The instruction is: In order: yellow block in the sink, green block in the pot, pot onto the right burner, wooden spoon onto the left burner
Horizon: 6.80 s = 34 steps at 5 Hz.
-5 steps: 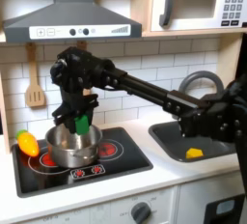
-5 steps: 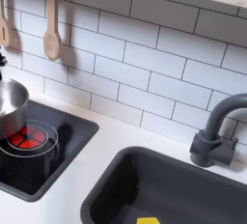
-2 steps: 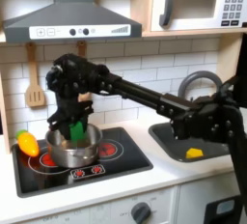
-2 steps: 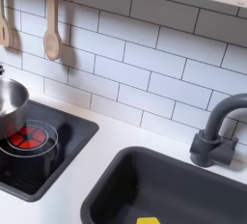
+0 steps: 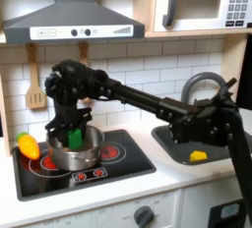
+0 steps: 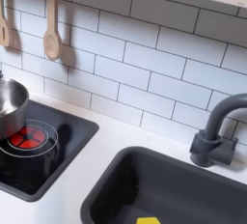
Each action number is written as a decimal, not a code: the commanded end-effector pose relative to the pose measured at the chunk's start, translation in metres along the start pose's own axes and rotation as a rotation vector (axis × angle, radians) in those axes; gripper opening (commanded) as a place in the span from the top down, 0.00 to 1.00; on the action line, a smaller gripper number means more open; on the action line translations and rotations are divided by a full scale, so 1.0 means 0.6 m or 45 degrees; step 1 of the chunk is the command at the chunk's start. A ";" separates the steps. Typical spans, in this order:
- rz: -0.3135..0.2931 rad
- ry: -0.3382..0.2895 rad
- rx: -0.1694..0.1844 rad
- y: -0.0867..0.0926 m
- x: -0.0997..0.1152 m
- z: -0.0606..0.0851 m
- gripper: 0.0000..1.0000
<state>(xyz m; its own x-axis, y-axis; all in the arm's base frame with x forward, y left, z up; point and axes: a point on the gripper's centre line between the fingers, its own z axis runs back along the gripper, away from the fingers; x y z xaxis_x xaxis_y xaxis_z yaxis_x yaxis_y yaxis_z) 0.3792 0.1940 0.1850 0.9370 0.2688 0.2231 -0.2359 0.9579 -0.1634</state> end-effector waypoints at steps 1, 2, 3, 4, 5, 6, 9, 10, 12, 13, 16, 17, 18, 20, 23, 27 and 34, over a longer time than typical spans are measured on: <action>-0.002 0.050 0.015 -0.002 -0.006 -0.021 1.00; 0.000 0.050 0.030 0.003 -0.004 -0.022 1.00; -0.005 0.046 0.037 0.002 -0.001 -0.023 1.00; -0.030 0.065 0.029 -0.014 -0.001 -0.034 1.00; -0.028 0.081 0.036 -0.011 -0.006 -0.041 1.00; -0.027 0.086 0.043 -0.008 -0.008 -0.045 1.00; -0.040 0.108 0.033 -0.013 -0.012 -0.050 0.02; -0.052 0.109 0.029 -0.015 -0.015 -0.047 0.00; -0.066 0.075 0.004 -0.025 -0.009 -0.026 0.00; -0.073 0.061 -0.015 -0.034 -0.013 -0.010 0.00; -0.158 -0.028 -0.027 -0.070 -0.020 0.048 0.00; -0.198 0.001 -0.027 -0.090 -0.026 0.037 0.00; -0.252 0.054 -0.046 -0.120 -0.033 0.011 0.00; -0.251 0.094 -0.033 -0.111 -0.037 -0.008 0.00; -0.268 0.177 0.032 -0.097 -0.030 -0.014 0.00; -0.308 0.197 0.061 -0.089 -0.045 -0.038 0.00; -0.319 0.177 0.010 -0.102 -0.035 -0.034 0.00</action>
<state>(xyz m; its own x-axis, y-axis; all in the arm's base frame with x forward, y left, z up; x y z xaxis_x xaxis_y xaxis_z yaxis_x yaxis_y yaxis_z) 0.3797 0.1279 0.1722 0.9918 0.0097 0.1278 0.0053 0.9932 -0.1161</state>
